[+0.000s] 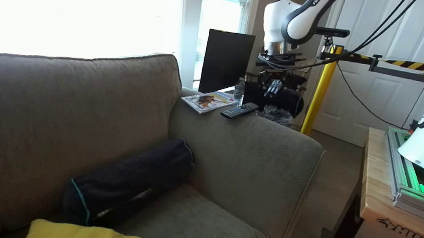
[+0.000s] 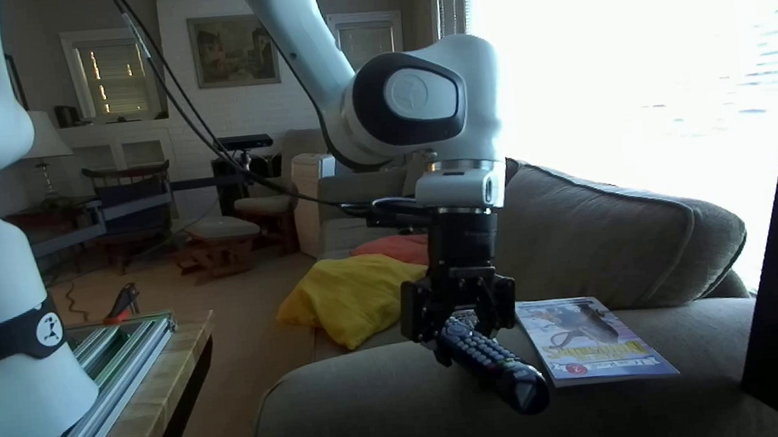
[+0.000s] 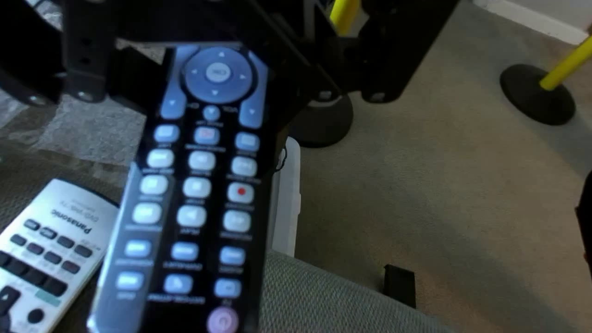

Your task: Move the black remote and place it in front of the monitor

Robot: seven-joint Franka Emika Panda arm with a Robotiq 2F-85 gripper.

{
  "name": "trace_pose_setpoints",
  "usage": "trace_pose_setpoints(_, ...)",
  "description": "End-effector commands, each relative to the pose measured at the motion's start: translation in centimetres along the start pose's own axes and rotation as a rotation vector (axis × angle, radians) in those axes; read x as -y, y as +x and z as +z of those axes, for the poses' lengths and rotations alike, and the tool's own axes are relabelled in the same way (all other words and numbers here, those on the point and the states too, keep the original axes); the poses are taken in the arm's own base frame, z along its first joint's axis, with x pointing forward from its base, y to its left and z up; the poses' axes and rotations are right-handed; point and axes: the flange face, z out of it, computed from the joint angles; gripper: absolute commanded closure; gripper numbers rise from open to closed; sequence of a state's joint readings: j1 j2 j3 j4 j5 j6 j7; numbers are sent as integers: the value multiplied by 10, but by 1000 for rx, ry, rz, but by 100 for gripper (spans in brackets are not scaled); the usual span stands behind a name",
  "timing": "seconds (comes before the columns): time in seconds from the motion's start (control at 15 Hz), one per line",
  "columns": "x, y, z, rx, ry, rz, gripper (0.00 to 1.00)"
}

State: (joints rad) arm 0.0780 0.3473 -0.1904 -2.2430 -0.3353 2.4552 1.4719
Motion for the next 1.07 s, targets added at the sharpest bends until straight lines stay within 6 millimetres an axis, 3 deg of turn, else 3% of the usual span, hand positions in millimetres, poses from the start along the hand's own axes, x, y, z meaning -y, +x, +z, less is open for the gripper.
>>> trace_pose_setpoints(0.0,1,0,-1,0,1,-15,55)
trace_pose_setpoints(0.27,2,-1,-2,0,3,-31,55)
trace_pose_setpoints(0.33,0,1,-4,-28,40,-115,80)
trace_pose_setpoints(0.4,3,7,0,-62,54,-182,80)
trace_pose_setpoints(0.8,43,84,41,-166,73,-475,80)
trace_pose_setpoints(1.0,63,112,64,-210,83,-626,80)
